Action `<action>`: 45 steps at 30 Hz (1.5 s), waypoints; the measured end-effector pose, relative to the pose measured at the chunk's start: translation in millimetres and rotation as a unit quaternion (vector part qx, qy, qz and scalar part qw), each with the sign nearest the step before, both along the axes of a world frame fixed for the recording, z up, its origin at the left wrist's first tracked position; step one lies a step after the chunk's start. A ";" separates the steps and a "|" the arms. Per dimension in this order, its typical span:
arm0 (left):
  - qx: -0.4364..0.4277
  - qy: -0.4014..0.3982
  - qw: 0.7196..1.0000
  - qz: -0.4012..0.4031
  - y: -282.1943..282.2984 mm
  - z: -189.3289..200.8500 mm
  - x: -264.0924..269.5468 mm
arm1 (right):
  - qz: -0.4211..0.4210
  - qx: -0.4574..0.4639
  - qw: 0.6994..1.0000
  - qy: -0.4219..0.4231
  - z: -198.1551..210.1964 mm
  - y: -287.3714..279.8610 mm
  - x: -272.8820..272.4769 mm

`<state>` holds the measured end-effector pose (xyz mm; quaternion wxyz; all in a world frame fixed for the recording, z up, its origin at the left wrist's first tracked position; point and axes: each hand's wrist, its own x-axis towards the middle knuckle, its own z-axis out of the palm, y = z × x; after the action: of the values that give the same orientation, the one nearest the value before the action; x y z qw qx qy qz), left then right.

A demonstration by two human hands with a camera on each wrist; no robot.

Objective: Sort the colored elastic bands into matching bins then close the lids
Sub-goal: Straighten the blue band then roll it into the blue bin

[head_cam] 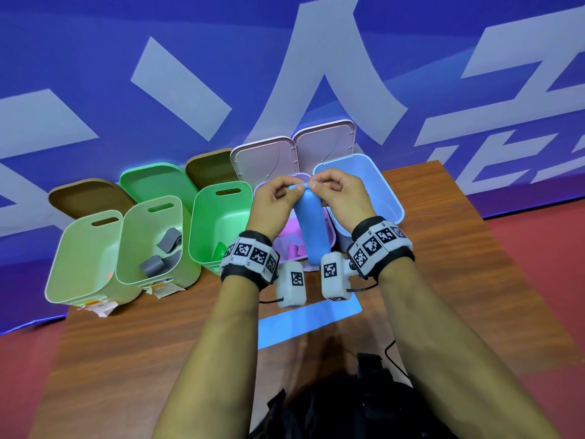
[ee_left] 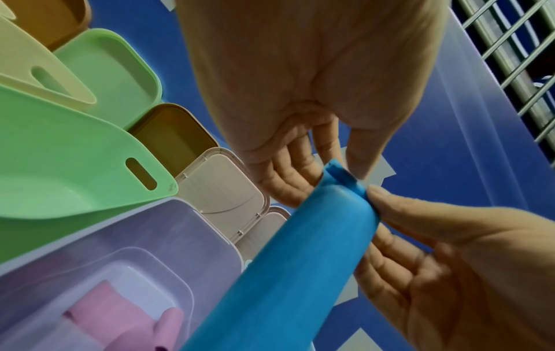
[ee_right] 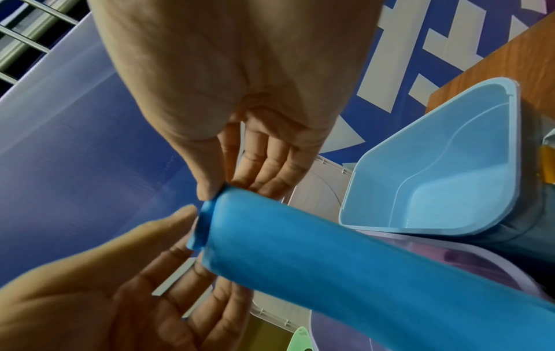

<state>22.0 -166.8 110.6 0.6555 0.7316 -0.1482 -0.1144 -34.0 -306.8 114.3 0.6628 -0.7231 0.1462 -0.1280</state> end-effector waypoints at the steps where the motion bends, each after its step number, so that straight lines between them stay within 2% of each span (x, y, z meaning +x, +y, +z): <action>1: -0.001 0.004 1.000 -0.001 -0.2 0.0 -0.6 | -0.003 -0.003 1.000 -0.002 0.3 0.1 -0.1; 8: 0.024 -0.007 1.000 0.015 -0.1 -6.2 0.2 | 0.003 -0.006 1.000 0.001 2.0 0.5 -0.4; 17: 0.004 0.019 1.000 0.011 -3.1 -1.3 -4.7 | -0.005 -0.008 1.000 -0.018 4.2 1.4 -1.4; 23: 0.017 -0.008 1.000 0.011 0.4 -7.4 -0.4 | 0.005 0.024 1.000 -0.011 2.4 1.7 -3.3; 35: -0.011 0.000 1.000 -0.002 -1.1 -3.1 -4.5 | 0.008 0.039 0.999 -0.016 -1.4 -0.2 -4.7; 45: -0.008 0.018 1.000 0.012 -3.1 -8.3 -5.0 | 0.001 0.020 1.000 -0.022 1.7 -2.6 -5.2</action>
<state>17.0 -170.0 102.4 0.6654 0.7257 -0.1289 -0.1181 -39.2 -309.4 116.1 0.6805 -0.7067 0.1334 -0.1405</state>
